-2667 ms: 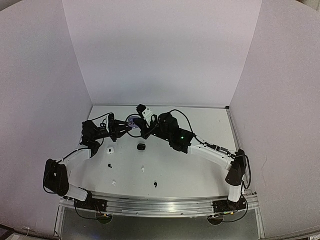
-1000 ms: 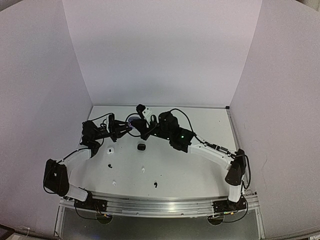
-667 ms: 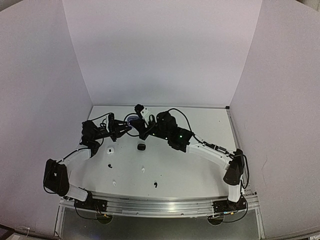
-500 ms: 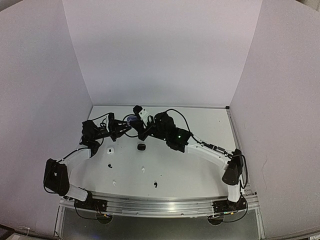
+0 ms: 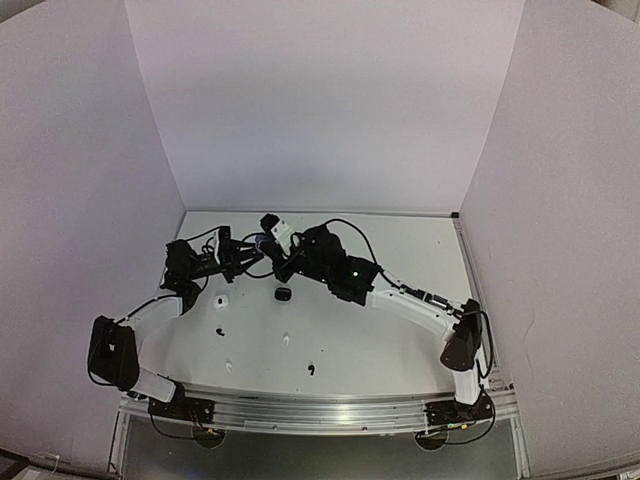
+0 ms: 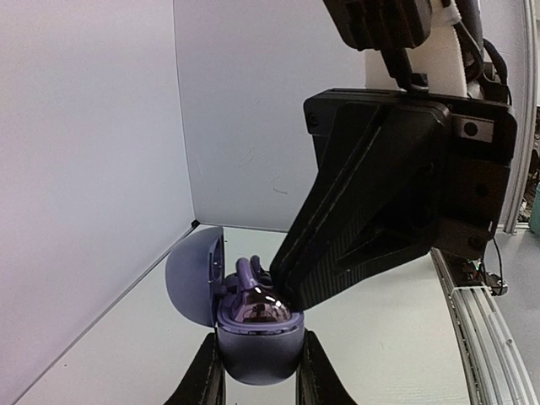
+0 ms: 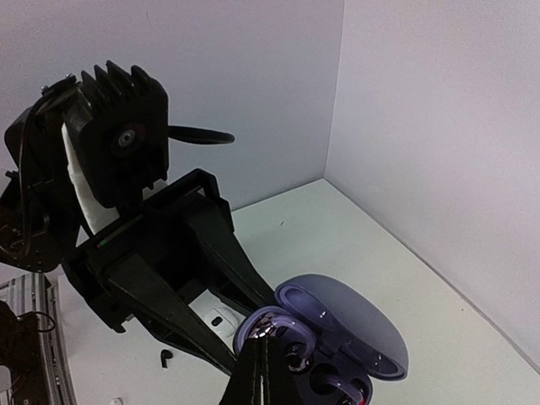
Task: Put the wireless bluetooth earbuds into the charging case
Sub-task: Adjust the left earbud in the left side groove of the charging case, then close the charging case with the earbuds.
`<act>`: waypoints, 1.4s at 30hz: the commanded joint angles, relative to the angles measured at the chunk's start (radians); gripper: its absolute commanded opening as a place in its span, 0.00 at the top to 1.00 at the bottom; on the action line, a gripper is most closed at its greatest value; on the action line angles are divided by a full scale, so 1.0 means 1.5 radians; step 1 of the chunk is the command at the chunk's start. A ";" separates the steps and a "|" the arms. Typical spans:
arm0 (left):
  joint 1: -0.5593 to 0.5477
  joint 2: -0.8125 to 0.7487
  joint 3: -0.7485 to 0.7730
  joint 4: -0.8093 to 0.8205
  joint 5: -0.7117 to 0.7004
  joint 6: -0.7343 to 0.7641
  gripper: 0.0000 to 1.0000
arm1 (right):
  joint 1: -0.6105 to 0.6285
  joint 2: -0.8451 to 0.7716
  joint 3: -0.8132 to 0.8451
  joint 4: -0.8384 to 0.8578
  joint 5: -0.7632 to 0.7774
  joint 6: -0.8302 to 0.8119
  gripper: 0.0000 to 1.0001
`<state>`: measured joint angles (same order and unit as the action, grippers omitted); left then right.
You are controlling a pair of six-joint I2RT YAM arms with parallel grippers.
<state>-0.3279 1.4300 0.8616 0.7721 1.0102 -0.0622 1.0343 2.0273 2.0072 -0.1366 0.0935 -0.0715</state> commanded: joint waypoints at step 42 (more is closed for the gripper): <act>-0.016 -0.036 0.063 -0.222 0.016 0.331 1.00 | -0.034 0.028 0.104 -0.204 -0.117 0.118 0.85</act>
<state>-0.3481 1.3888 0.8930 0.4018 1.1199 0.4953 0.9413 2.1113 2.1782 -0.4191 -0.0070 0.1435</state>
